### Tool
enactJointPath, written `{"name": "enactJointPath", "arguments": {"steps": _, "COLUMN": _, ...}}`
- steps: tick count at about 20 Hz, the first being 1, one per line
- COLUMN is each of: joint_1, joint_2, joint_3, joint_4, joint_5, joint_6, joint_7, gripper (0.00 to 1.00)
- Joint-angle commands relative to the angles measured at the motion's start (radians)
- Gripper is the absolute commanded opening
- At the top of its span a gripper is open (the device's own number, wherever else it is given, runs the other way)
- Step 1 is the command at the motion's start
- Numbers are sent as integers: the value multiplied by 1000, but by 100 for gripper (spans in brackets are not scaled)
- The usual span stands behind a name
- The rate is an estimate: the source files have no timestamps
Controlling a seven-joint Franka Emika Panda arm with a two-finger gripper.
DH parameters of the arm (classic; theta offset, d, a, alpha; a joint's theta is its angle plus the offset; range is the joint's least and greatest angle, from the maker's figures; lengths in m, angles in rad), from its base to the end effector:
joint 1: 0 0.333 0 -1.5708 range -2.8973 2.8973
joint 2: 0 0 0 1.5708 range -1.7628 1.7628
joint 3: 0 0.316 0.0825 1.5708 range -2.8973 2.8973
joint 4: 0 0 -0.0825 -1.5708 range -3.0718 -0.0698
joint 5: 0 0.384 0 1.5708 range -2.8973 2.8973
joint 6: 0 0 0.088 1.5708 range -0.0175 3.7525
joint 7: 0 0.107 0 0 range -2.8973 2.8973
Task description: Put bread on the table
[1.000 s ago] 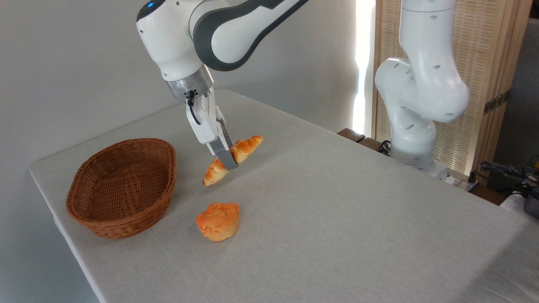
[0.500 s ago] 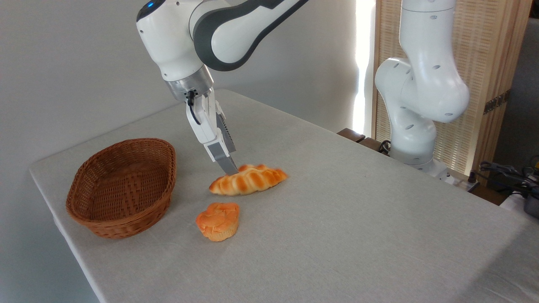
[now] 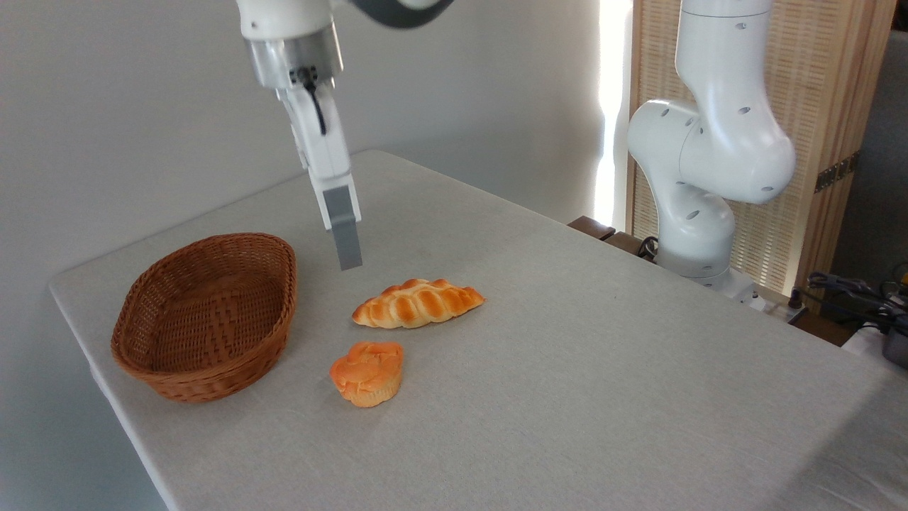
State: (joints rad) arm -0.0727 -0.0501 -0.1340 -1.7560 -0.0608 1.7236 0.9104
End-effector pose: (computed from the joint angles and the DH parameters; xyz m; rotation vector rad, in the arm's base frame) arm 0.5351 -0.1195 0.5772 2.6335 -1.6296 0.0537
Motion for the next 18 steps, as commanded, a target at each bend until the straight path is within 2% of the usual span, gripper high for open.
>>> {"name": "enactJointPath", "arguments": {"steps": 1, "joint_1": 16, "joint_2": 32, "joint_3": 68, "joint_4": 99, "joint_5": 13, "joint_6": -45, "joint_7": -114, "gripper": 100}}
{"name": "enactJointPath", "arguments": {"steps": 5, "joint_1": 14, "joint_2": 38, "joint_3": 139, "joint_4": 142, "joint_5": 10, "joint_6": -64, "joint_7": -148, "gripper": 100}}
{"name": "enactJointPath", "arguments": {"steps": 16, "joint_1": 16, "joint_2": 52, "joint_3": 139, "joint_4": 167, "joint_5": 13, "joint_6": -99, "joint_7": -154, "gripper": 100}}
{"name": "enactJointPath", "arguments": {"steps": 18, "joint_1": 16, "joint_2": 53, "joint_3": 139, "joint_4": 167, "joint_5": 13, "joint_6": -110, "joint_7": -189, "gripper": 100}}
